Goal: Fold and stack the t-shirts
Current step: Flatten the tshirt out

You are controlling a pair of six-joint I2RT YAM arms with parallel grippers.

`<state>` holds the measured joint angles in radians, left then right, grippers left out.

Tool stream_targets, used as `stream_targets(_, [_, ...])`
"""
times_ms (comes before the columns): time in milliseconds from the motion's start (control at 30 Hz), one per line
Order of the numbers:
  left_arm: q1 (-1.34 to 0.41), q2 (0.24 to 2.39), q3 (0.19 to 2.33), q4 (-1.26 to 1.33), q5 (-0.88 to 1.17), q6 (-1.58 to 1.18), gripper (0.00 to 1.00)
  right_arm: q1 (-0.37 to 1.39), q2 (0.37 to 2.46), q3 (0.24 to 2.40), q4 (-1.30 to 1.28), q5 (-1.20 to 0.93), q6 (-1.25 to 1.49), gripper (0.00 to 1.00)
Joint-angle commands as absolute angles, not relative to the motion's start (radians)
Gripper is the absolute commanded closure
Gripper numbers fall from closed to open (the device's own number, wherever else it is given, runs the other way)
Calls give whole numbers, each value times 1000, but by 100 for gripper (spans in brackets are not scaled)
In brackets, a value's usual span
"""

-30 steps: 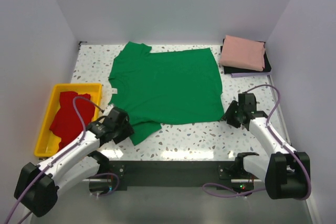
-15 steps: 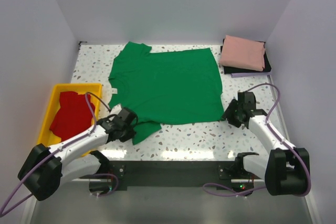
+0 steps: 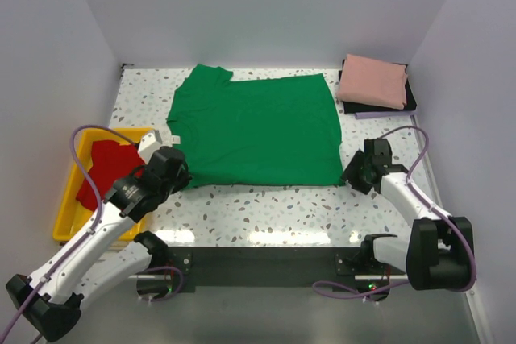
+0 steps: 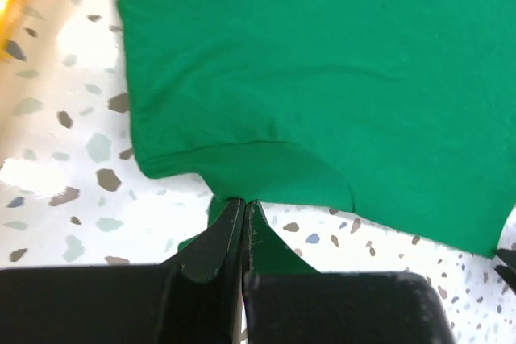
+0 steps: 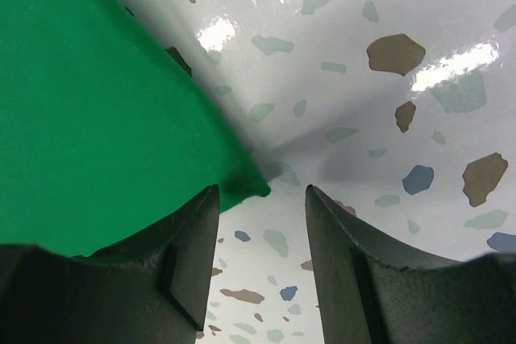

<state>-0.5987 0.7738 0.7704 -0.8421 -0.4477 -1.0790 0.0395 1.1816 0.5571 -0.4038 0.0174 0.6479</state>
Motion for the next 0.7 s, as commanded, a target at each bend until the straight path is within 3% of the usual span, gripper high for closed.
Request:
stream_targets(0, [-554, 769, 828, -917, -532, -1020, 100, 35, 1198, 610, -356, 25, 652, 49])
stream_targets(333, [-469, 788, 802, -818, -425, -931, 100, 40, 1316, 600, -253, -74, 658, 64])
stream_targets(667, [-422, 808, 805, -793, -440, -890, 100, 75, 1376, 672, -233, -86, 650, 60])
